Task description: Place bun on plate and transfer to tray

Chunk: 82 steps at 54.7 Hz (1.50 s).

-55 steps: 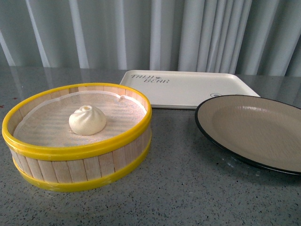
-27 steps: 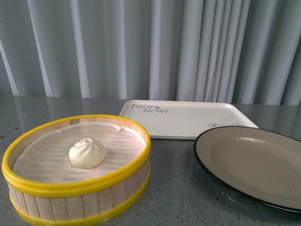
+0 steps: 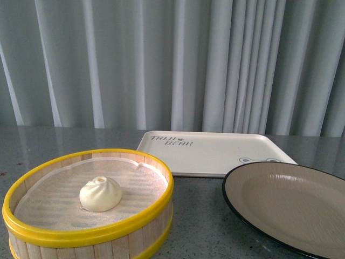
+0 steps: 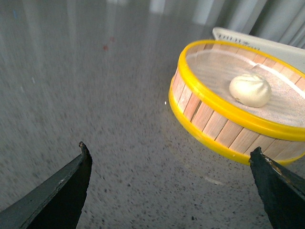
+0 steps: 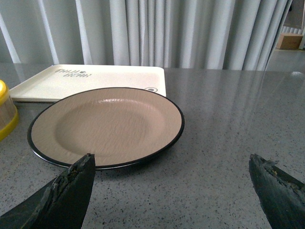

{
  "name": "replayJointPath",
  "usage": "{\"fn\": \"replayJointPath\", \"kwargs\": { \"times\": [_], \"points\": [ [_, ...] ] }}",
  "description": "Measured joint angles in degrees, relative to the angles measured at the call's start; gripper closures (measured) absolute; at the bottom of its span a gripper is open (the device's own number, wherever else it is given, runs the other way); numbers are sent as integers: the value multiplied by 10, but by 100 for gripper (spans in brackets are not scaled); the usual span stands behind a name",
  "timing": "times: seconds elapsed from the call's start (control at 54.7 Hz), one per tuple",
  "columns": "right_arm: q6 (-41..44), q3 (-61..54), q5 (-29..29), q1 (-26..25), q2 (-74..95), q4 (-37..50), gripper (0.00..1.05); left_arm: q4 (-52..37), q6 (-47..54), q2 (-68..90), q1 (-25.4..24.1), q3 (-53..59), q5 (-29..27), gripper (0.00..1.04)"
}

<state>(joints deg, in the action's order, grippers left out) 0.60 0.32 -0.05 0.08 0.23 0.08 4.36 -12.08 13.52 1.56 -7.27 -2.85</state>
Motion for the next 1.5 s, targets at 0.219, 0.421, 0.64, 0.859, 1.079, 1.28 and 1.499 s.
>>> {"fn": "replayJointPath", "kwargs": {
  "times": [0.219, 0.421, 0.64, 0.859, 1.079, 1.28, 1.499],
  "points": [
    [0, 0, 0, 0, 0, 0, 9, -113, -14, 233, 80, -164, 3, 7],
    [0, 0, 0, 0, 0, 0, 9, -20, 96, 448, 198, -337, -48, 7],
    [0, 0, 0, 0, 0, 0, 9, -9, 104, 577, 233, -444, -46, 7],
    [0, 0, 0, 0, 0, 0, 9, 52, 83, 680, 238, -527, -80, 7],
    [0, 0, 0, 0, 0, 0, 9, 79, 50, 732, 242, -570, -98, 7],
    [0, 0, 0, 0, 0, 0, 9, 91, 33, 761, 241, -583, -107, 7],
    [0, 0, 0, 0, 0, 0, 9, 82, 27, 791, 229, -604, -85, 7]
  ]
}}
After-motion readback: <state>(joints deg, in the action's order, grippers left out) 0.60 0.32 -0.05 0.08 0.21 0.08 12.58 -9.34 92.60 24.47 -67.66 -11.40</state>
